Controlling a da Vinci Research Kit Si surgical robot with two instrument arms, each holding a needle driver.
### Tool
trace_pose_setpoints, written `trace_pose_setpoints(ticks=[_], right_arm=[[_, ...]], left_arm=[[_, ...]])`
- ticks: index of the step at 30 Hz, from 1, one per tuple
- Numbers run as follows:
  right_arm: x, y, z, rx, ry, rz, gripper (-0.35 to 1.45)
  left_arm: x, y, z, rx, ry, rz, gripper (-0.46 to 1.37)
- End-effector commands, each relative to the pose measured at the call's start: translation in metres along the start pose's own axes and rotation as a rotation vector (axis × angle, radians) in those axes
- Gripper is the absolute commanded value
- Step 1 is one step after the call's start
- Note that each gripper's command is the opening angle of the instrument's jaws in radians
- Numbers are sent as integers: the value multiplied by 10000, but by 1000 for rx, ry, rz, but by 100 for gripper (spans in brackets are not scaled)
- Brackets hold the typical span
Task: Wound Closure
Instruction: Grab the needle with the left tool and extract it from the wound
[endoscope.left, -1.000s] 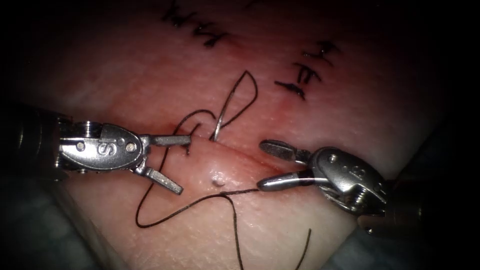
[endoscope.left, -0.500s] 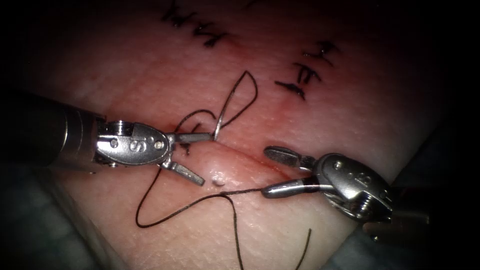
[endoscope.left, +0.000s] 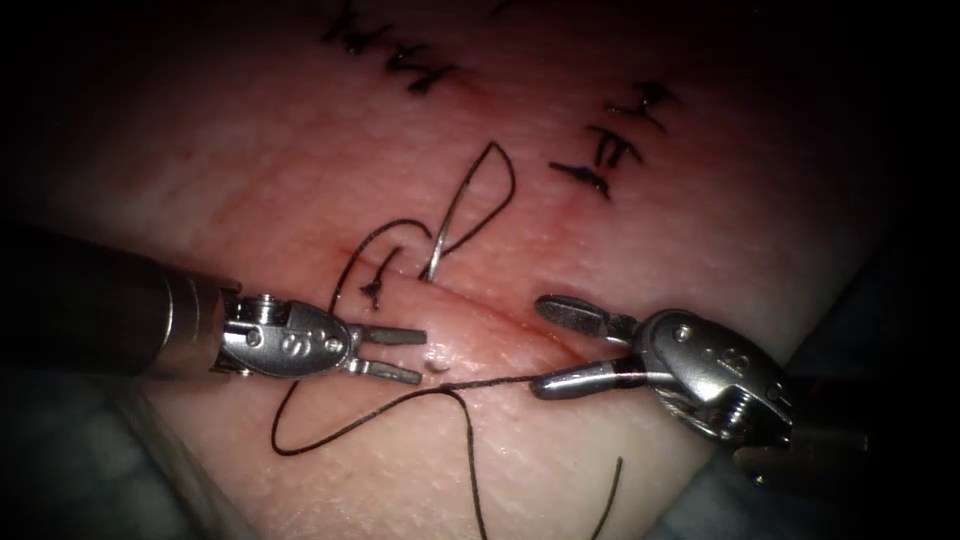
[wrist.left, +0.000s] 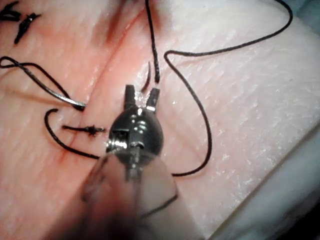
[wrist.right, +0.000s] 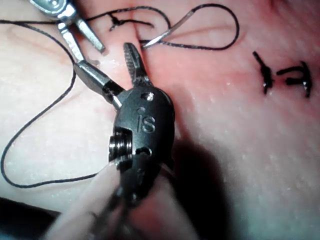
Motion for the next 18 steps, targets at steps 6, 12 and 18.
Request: trace_pose_setpoints(ticks=[6,12,18], right_arm=[[0,0,0,1,0,0,81],[-1,-1,-1,2,0,-1,82],[-2,-2,-1,2,0,-2,82]], left_arm=[[-2,5,9,-5,-1,-14,23],[-1,5,20,-3,-3,-20,18],[-2,2,29,5,-5,-20,28]])
